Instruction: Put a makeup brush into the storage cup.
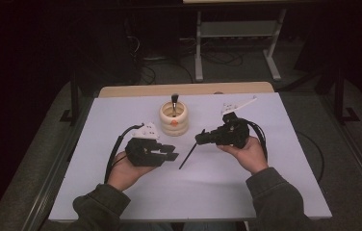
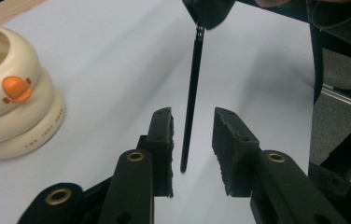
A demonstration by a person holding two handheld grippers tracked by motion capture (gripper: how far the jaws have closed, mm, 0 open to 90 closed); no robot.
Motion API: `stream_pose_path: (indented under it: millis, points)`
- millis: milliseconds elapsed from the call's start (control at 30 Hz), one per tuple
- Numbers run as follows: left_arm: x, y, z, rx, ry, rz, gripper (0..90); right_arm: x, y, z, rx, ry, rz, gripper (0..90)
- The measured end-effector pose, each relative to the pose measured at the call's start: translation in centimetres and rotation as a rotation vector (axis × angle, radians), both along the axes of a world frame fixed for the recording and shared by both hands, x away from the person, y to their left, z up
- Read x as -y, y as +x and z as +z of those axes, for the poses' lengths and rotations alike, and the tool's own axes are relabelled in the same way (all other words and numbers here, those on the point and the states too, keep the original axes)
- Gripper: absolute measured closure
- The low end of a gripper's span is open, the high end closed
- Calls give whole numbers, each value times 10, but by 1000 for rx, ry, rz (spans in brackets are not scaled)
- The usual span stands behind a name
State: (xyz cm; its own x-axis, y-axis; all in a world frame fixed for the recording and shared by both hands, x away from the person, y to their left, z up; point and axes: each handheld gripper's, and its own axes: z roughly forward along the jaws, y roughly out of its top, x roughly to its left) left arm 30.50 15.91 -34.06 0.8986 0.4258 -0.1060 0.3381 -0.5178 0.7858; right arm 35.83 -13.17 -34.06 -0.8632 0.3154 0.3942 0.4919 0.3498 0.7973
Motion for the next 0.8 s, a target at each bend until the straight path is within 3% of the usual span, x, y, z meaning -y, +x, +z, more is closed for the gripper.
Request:
stream_pose_path:
  millis: [200,800]
  points:
    - [-7,-2,-4,-1,4,22,620,7,4,4,9,-20,-19,848]
    - [-42,-14,-19,11,-22,106,525,11,23,38,44,-63,-52,848]
